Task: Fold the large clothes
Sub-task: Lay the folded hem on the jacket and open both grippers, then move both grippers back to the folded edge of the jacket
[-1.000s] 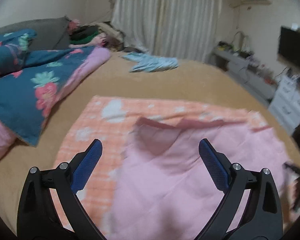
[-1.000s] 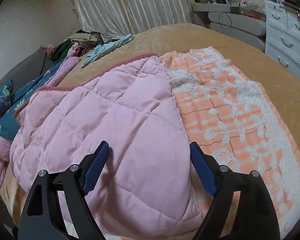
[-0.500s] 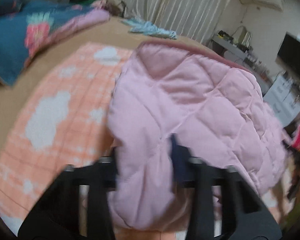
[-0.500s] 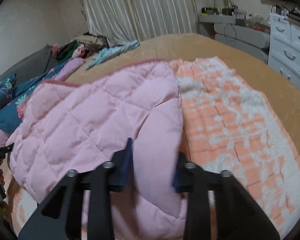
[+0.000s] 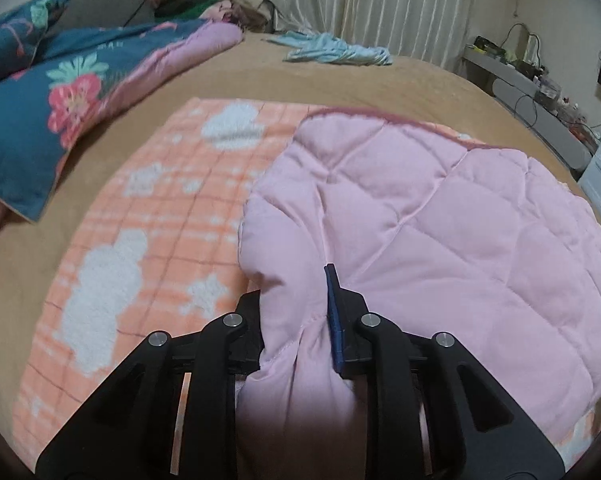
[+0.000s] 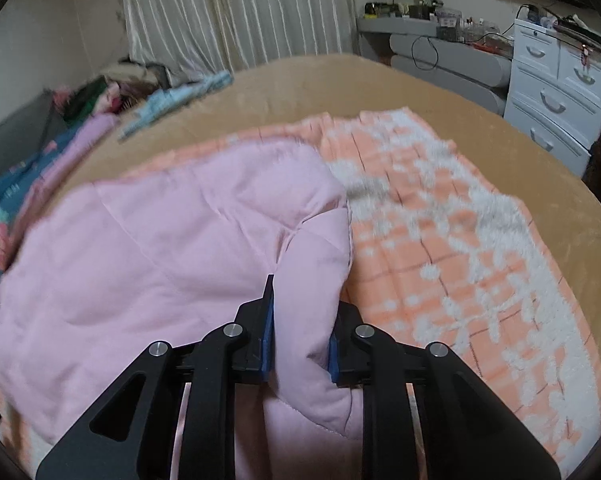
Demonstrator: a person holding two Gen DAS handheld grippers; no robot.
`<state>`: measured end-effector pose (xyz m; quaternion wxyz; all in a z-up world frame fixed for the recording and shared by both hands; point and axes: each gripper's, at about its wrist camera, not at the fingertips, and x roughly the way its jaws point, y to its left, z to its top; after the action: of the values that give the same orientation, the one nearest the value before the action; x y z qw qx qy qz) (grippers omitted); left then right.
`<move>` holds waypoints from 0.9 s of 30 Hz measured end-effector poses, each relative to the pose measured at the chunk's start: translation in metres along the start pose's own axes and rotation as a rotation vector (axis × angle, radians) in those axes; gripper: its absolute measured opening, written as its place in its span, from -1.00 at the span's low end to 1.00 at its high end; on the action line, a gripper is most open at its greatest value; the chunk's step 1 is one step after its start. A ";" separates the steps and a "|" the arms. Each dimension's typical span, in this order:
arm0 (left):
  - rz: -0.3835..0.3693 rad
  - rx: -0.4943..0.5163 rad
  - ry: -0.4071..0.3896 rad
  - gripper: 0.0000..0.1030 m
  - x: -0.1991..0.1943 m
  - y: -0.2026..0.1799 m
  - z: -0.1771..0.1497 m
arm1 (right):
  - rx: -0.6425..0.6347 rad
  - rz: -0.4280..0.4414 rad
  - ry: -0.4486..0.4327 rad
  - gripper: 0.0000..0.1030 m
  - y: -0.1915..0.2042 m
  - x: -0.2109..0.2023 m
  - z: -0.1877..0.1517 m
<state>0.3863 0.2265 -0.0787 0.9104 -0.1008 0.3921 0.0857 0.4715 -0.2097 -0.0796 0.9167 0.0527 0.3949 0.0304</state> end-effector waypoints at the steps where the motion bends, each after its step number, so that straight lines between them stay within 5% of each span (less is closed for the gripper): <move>1: -0.004 -0.006 0.003 -0.71 0.001 0.000 -0.001 | 0.003 -0.001 0.010 -0.63 -0.001 0.005 -0.002; 8: 0.007 -0.017 0.005 -0.58 -0.008 -0.001 -0.003 | 0.065 0.018 0.048 -0.46 -0.011 0.005 -0.007; 12: 0.013 -0.028 0.031 -0.43 -0.019 0.002 -0.003 | 0.113 0.035 0.059 0.27 -0.017 -0.016 -0.014; 18: 0.029 -0.014 0.001 0.24 -0.054 0.000 -0.006 | 0.147 0.097 -0.014 0.84 -0.021 -0.068 -0.023; 27: -0.009 0.001 -0.030 0.77 -0.103 -0.016 -0.024 | 0.119 0.126 -0.102 0.91 -0.011 -0.136 -0.042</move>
<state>0.3035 0.1974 -0.0174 0.9166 -0.1008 0.3778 0.0828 0.3479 -0.2312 -0.0112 0.9271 0.1334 0.3449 0.0620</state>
